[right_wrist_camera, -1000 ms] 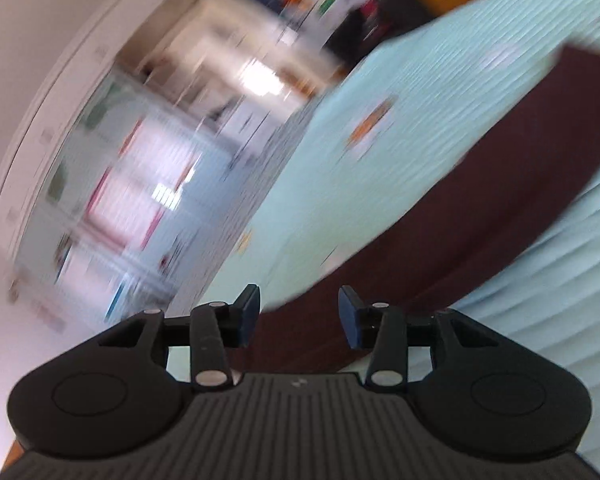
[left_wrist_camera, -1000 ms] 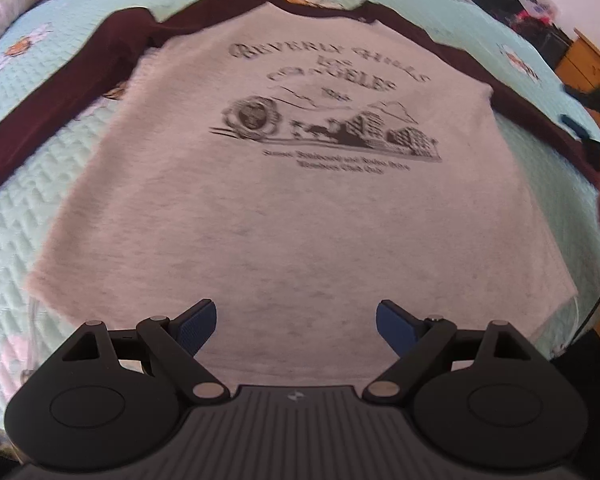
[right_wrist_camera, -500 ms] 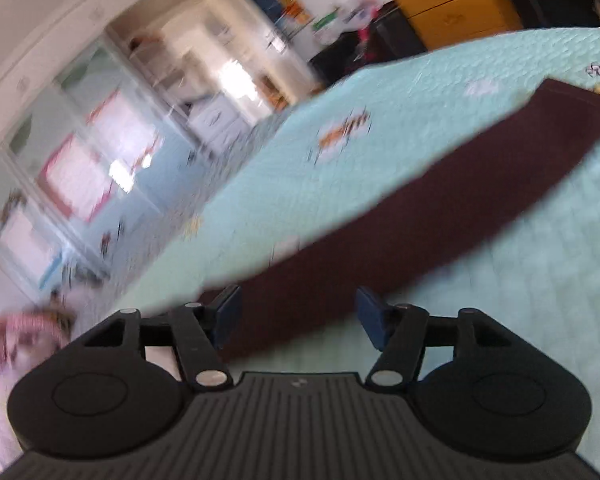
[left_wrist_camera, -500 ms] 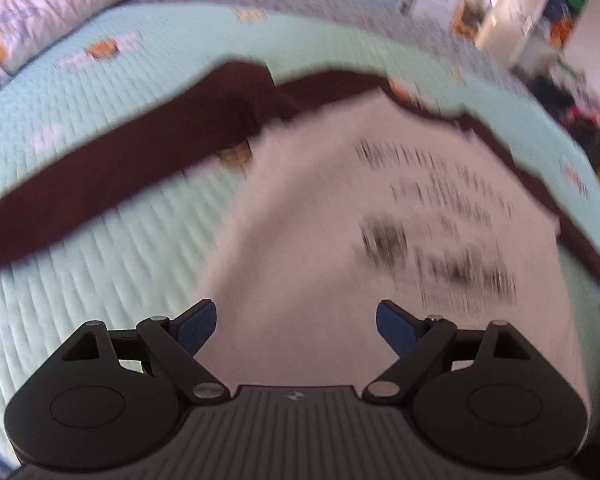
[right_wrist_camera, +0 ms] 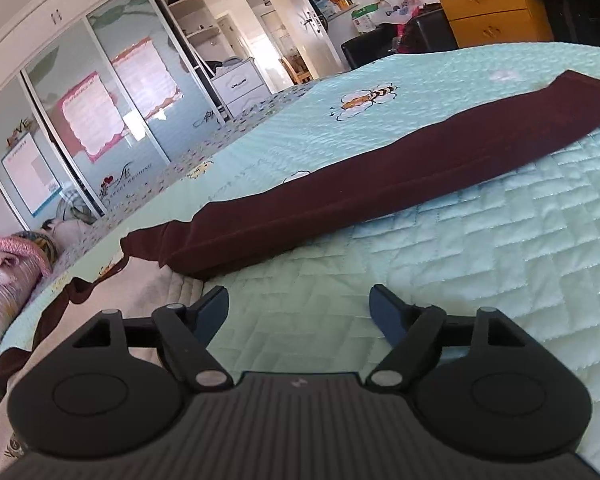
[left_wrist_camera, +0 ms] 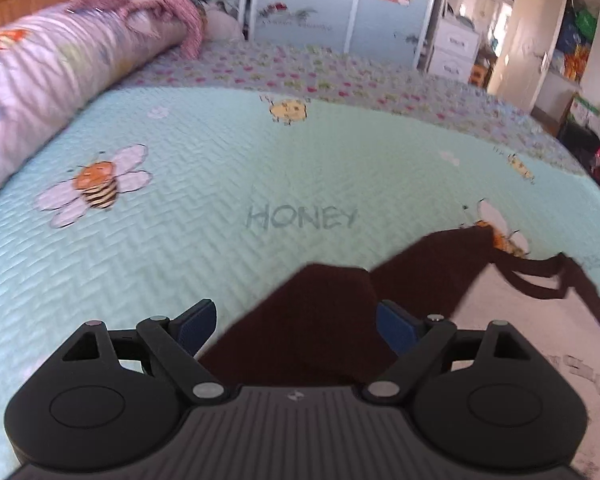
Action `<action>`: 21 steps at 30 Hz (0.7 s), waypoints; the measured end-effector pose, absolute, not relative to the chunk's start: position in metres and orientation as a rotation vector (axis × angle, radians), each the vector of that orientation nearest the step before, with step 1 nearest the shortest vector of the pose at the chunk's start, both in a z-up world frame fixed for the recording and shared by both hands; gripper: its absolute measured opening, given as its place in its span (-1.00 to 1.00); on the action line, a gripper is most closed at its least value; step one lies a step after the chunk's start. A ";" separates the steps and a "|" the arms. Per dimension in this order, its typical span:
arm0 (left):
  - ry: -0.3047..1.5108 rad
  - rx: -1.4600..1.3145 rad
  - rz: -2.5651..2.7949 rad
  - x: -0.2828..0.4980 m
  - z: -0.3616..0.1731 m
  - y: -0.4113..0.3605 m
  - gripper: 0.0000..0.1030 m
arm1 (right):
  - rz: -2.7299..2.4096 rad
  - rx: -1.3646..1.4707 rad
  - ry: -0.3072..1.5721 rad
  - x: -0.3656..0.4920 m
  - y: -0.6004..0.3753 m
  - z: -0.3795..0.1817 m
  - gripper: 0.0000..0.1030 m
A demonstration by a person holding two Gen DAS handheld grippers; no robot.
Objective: Fold clothes
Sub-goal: 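Open the right gripper to lay the maroon sleeve on the bedspread, then grasp the other maroon sleeve with the left gripper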
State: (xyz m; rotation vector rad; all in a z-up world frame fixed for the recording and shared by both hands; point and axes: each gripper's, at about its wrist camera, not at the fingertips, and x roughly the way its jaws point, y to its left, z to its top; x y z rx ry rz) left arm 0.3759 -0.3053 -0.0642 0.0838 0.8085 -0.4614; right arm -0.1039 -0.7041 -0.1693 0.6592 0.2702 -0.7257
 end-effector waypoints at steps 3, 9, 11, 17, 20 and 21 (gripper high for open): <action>0.848 0.111 -0.493 0.402 -0.080 -0.313 0.75 | -0.725 0.641 0.283 -0.100 -0.703 -0.172 0.62; 0.924 0.151 -0.588 0.430 -0.111 -0.317 0.73 | -0.721 0.615 0.302 -0.098 -0.702 -0.174 0.71; 0.947 0.163 -0.626 0.438 -0.121 -0.319 0.60 | -0.723 0.607 0.307 -0.096 -0.702 -0.174 0.72; 0.893 0.188 -0.717 0.421 -0.127 -0.313 -0.66 | -0.725 0.593 0.318 -0.095 -0.701 -0.174 0.75; 0.833 0.177 -0.700 0.414 -0.118 -0.303 -0.80 | -0.725 0.591 0.320 -0.095 -0.700 -0.174 0.75; 0.806 0.166 -0.683 0.413 -0.112 -0.298 -0.80 | -0.725 0.591 0.320 -0.096 -0.700 -0.174 0.75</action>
